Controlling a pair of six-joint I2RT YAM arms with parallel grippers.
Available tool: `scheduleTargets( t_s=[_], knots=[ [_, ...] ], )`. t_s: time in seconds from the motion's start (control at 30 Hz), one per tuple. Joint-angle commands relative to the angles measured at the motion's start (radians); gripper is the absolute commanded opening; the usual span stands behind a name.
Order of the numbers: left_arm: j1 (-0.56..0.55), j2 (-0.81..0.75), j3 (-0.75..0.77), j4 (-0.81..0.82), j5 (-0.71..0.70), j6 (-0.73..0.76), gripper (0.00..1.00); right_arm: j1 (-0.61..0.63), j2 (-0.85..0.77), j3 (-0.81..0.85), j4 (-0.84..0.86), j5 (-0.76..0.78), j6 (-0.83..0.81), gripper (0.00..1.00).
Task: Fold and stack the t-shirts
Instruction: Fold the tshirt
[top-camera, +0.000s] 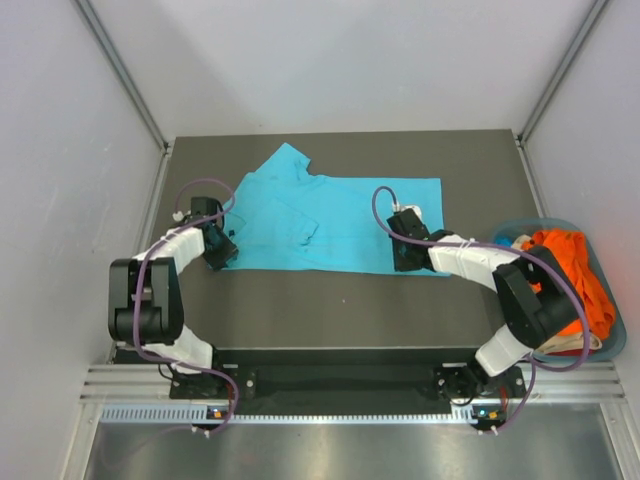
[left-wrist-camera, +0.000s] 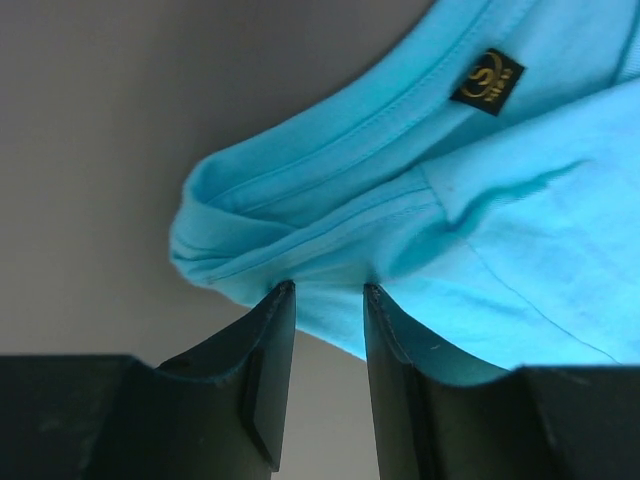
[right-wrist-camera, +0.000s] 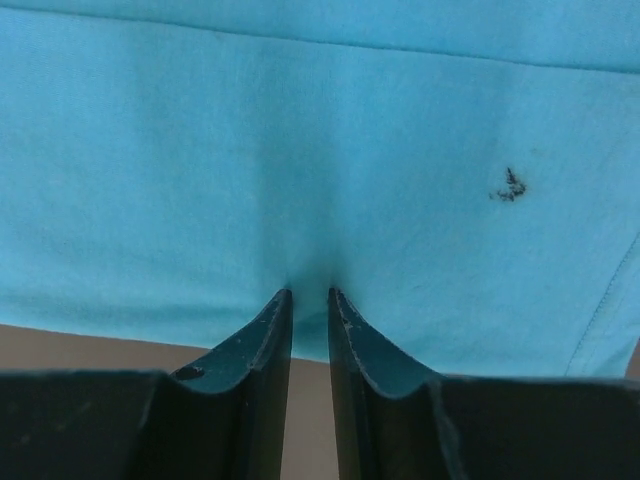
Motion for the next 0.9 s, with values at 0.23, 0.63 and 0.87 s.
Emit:
scheduleTargets(
  t_s=[0.23, 0.63, 0.87],
  knots=[
    [0.001, -0.155, 0.14, 0.088, 0.184, 0.056, 0.51, -0.072, -0.141, 0.181, -0.125, -0.119, -0.051, 0.33],
    [0.052, 0.345, 0.553, 0.407, 0.397, 0.145, 0.52, -0.387, 0.2, 0.596, 0.011, -0.508, -0.171, 0.44],
    [0.058, 0.661, 0.897, 0.363, 0.442, 0.219, 0.54, -0.508, 0.454, 0.864, -0.08, -0.631, -0.201, 0.47]
  ],
)
